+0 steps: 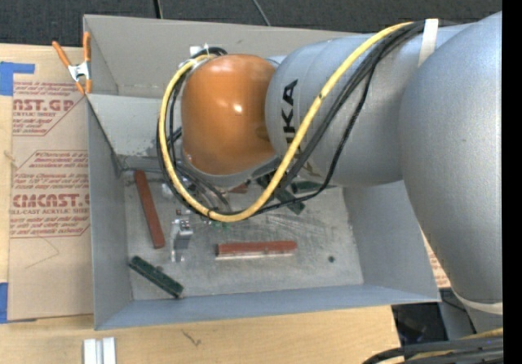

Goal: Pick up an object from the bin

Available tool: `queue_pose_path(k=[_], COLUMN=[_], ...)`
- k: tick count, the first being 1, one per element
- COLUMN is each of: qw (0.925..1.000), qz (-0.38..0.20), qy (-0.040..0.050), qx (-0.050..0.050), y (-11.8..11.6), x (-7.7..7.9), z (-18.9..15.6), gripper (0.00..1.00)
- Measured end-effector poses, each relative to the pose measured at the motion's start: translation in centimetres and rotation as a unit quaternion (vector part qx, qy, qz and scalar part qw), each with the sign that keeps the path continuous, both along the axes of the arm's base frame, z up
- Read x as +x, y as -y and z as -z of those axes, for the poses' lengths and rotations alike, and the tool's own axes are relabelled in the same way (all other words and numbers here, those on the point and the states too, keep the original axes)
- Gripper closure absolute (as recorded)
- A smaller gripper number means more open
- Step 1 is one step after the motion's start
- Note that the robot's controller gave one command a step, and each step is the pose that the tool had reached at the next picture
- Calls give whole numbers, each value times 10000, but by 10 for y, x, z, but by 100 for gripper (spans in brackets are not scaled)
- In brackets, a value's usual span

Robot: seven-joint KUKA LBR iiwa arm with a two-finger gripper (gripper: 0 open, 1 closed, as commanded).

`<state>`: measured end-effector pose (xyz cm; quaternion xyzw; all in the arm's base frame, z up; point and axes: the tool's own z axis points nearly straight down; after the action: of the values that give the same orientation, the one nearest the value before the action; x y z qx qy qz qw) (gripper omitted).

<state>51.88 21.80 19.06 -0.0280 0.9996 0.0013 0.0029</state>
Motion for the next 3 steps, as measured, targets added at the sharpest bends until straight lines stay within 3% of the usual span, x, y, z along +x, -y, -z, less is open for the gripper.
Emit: queue_pose_path(k=[1,2,3], qw=[9989,9992,9992], qz=[-477,-394,-397], qy=[-11,32,-16], qx=[-7,17,6], y=[9,12,11], x=[-20,-19,-22], z=[60,110,104], gripper=[0,0,100])
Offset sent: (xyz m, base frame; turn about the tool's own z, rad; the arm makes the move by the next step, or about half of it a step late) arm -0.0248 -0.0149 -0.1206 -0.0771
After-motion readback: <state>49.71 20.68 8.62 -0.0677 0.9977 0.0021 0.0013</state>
